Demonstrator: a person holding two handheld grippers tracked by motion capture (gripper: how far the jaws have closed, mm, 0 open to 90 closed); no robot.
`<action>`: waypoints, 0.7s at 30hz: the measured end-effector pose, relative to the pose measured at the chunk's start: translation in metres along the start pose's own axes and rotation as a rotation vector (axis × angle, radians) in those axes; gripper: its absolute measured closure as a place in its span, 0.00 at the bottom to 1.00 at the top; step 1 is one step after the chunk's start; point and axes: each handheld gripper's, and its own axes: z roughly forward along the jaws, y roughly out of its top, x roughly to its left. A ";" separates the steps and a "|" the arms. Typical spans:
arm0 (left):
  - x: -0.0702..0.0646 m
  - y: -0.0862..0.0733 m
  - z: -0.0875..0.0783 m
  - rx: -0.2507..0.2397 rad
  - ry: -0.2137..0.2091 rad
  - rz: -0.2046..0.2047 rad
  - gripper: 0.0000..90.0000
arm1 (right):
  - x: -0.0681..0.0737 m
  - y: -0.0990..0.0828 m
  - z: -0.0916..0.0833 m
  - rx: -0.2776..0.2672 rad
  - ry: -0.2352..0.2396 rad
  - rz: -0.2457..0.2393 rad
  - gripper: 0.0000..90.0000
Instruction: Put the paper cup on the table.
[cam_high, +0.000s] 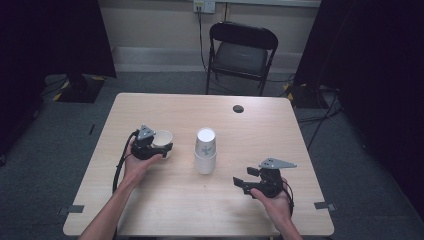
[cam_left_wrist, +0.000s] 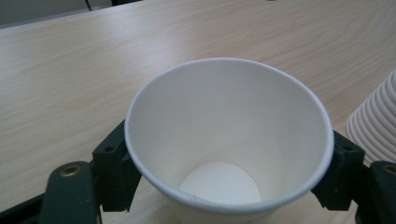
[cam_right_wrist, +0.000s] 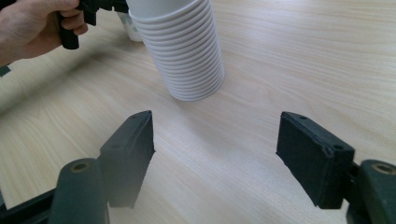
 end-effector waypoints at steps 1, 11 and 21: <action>0.001 0.000 0.000 -0.002 -0.007 -0.006 0.25 | 0.001 0.000 0.000 -0.002 0.002 0.001 0.29; 0.000 -0.001 0.001 0.031 -0.021 -0.001 0.17 | 0.003 0.001 0.000 0.000 0.002 -0.003 0.27; 0.003 -0.003 -0.006 0.037 -0.030 -0.029 0.17 | 0.003 0.001 0.000 0.000 0.006 -0.005 0.27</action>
